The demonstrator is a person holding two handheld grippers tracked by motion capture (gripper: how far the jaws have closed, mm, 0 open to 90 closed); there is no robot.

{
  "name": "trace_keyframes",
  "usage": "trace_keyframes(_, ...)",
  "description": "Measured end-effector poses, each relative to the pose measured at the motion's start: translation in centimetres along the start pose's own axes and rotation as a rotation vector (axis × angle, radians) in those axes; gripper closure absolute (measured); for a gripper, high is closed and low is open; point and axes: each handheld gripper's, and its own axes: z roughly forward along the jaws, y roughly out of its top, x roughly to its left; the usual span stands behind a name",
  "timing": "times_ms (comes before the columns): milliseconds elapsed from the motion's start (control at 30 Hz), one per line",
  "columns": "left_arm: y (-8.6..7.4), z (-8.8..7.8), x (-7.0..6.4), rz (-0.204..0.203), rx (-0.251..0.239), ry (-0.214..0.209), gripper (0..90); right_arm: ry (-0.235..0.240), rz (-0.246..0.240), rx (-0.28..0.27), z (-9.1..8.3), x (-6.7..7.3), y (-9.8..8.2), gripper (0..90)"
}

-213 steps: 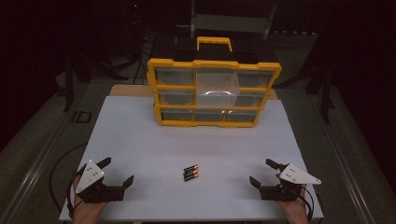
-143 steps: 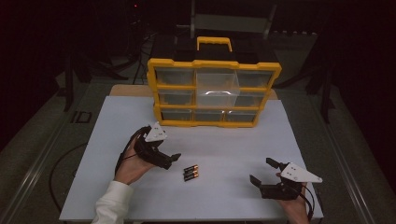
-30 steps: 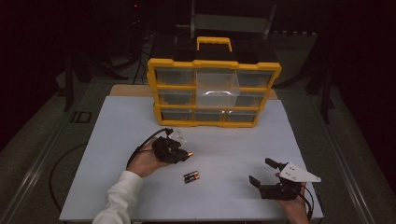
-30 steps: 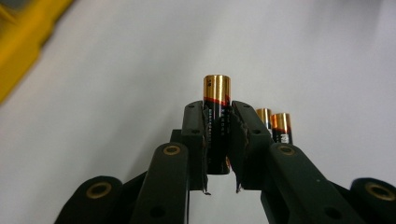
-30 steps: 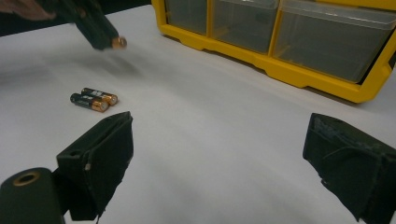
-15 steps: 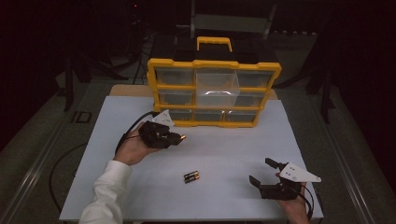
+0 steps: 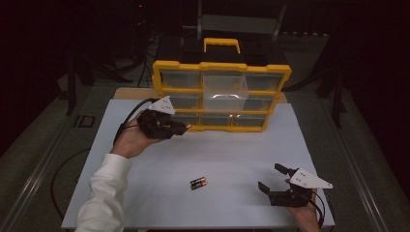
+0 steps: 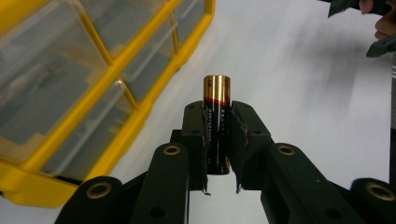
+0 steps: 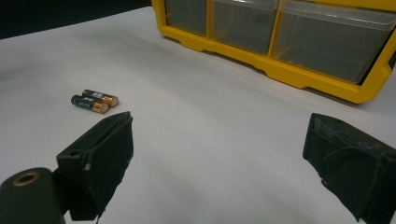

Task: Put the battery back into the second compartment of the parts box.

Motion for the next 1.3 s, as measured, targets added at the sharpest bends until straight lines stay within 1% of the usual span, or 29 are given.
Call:
trace_keyframes(133,0.8,-0.6,0.2,0.012,-0.005,0.006,77.7,-0.001,0.0,0.0,0.0,0.0,0.0,8.5)
trace_keyframes(200,1.6,-1.2,0.4,0.017,-0.02,0.006,77.7,0.001,0.001,-0.001,0.0,0.0,0.0,8.5)
trace_keyframes(267,1.9,-1.4,0.5,0.021,-0.026,0.004,77.7,0.001,0.0,-0.001,0.0,0.0,0.0,8.5)
trace_keyframes(300,2.4,-1.8,0.7,0.024,-0.033,0.003,77.7,0.002,0.0,-0.002,0.0,-0.1,0.0,8.5)
trace_keyframes(333,2.4,-1.8,0.7,0.024,-0.033,0.003,77.7,0.002,0.0,-0.002,0.0,-0.1,0.0,8.5)
trace_keyframes(400,3.1,-2.4,0.9,0.04,-0.035,0.007,77.7,0.001,0.003,-0.001,0.0,-0.1,0.0,8.5)
trace_keyframes(467,3.4,-2.6,1.0,0.041,-0.039,0.009,77.7,0.002,0.003,-0.001,0.0,-0.1,0.0,8.5)
trace_keyframes(500,3.9,-3.1,1.1,0.04,-0.053,0.01,77.7,0.002,0.001,-0.002,0.0,-0.1,0.0,8.5)
trace_keyframes(533,3.9,-3.1,1.1,0.04,-0.053,0.01,77.7,0.002,0.0,-0.001,0.0,-0.1,0.0,8.5)
trace_keyframes(567,4.4,-3.5,1.3,0.043,-0.063,0.009,77.7,0.003,0.003,-0.002,0.0,-0.1,0.0,8.5)
trace_keyframes(633,4.7,-3.7,1.4,0.047,-0.06,0.013,77.7,0.002,0.004,-0.005,-0.1,-0.1,0.0,8.5)
trace_keyframes(667,5.3,-4.2,1.5,0.051,-0.062,0.015,77.7,0.001,0.006,-0.005,-0.1,-0.1,0.0,8.5)
trace_keyframes(700,5.3,-4.2,1.5,0.051,-0.062,0.015,77.7,0.001,0.006,-0.005,-0.1,-0.1,0.0,8.5)
trace_keyframes(733,5.8,-4.6,1.7,0.052,-0.063,0.016,77.6,0.001,0.009,-0.006,-0.1,-0.1,0.0,8.5)
trace_keyframes(800,6.3,-4.9,1.9,0.05,-0.069,0.019,77.7,0.002,0.009,-0.005,0.0,-0.1,0.0,8.5)
trace_keyframes(867,6.9,-5.1,2.2,0.049,-0.071,0.02,77.7,0.004,0.009,-0.004,0.0,-0.1,0.0,8.5)
trace_keyframes(900,6.9,-5.1,2.2,0.049,-0.071,0.02,77.7,0.004,0.009,-0.004,0.0,-0.1,0.0,8.5)
trace_keyframes(933,7.4,-5.2,2.4,0.044,-0.07,0.026,77.7,0.003,0.009,-0.004,0.0,-0.1,0.0,8.5)
trace_keyframes(1033,8.2,-5.2,2.7,0.035,-0.077,0.029,77.7,0.003,0.008,-0.006,0.0,-0.2,0.0,8.5)
trace_keyframes(1067,8.2,-5.2,2.7,0.035,-0.077,0.029,77.7,0.003,0.008,-0.006,0.0,-0.2,0.0,8.5)
trace_keyframes(1100,8.7,-5.1,2.9,0.029,-0.076,0.032,77.7,0.002,0.01,-0.006,0.0,-0.2,0.0,8.5)
trace_keyframes(1200,9.5,-5.0,3.2,0.017,-0.081,0.036,77.7,0.003,0.013,-0.006,0.0,-0.2,0.0,8.5)
trace_keyframes(1300,9.9,-4.9,3.3,0.01,-0.087,0.039,77.7,0.001,0.014,-0.006,-0.1,-0.2,0.0,8.5)
